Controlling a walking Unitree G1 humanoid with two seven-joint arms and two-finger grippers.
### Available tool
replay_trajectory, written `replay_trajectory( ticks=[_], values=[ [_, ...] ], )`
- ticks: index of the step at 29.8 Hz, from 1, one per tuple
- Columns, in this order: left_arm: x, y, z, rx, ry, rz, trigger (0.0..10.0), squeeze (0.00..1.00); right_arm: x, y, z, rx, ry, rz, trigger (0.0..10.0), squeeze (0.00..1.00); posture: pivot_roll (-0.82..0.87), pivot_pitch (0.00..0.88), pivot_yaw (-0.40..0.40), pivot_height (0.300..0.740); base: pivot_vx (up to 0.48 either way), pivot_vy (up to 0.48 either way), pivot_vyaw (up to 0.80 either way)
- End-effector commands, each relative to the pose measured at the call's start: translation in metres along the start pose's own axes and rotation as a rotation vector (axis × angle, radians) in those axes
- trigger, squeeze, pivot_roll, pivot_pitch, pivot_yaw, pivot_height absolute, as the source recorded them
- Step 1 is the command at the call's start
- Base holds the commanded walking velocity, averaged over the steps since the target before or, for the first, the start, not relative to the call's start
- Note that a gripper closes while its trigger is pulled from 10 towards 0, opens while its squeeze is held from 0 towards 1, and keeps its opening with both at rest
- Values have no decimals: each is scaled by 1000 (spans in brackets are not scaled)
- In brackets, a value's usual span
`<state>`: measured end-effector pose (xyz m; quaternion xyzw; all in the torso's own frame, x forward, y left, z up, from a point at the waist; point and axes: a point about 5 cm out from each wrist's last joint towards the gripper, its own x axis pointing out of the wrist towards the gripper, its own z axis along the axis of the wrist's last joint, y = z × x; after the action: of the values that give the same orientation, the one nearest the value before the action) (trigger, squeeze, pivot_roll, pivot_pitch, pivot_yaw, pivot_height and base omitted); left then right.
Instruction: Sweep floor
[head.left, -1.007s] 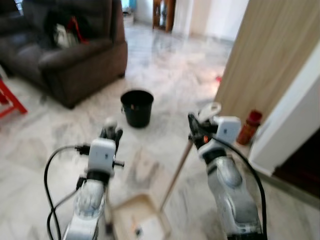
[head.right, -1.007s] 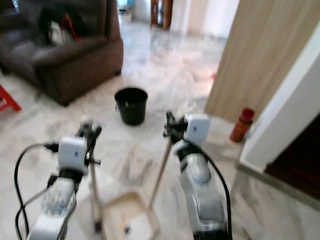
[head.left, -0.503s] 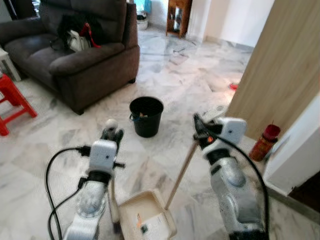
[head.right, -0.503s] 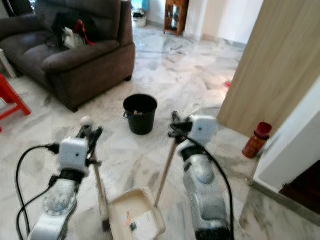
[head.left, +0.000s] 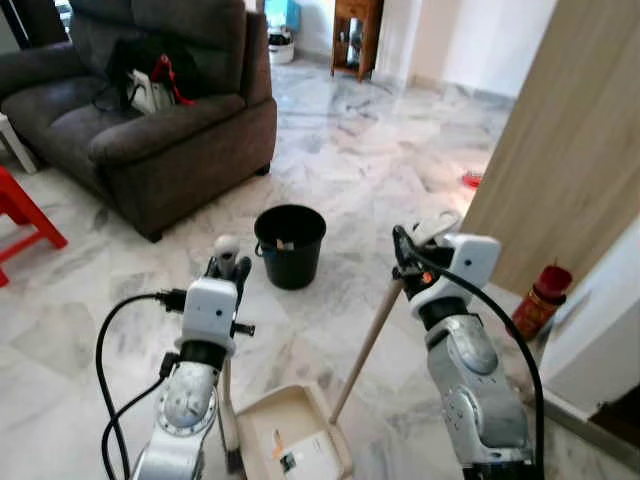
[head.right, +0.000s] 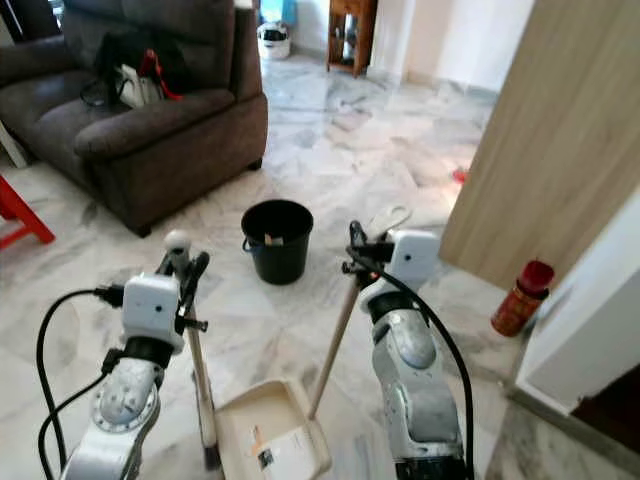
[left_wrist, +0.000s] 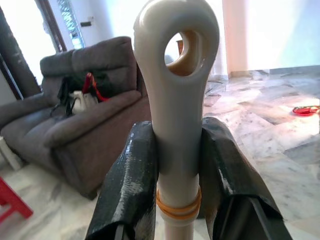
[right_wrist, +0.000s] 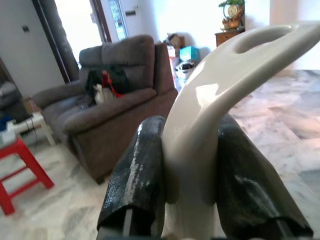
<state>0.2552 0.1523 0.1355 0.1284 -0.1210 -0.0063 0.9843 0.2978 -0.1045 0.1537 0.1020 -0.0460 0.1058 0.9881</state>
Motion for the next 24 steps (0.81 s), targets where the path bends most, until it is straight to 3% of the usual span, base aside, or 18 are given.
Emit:
replay_trajectory(
  ticks=[1, 24],
  values=[
    [5, -2, 14, 14, -69, -4, 10000, 0, 1, -1, 13, 35, -59, -4, 10000, 0, 24, 0, 3, 740, 364, 0, 0],
    [3, -4, 14, 14, -72, -20, 10000, 0, 2, 4, 11, 44, -50, 30, 10000, 0, 29, 0, 6, 740, 363, 0, 0]
  ],
)
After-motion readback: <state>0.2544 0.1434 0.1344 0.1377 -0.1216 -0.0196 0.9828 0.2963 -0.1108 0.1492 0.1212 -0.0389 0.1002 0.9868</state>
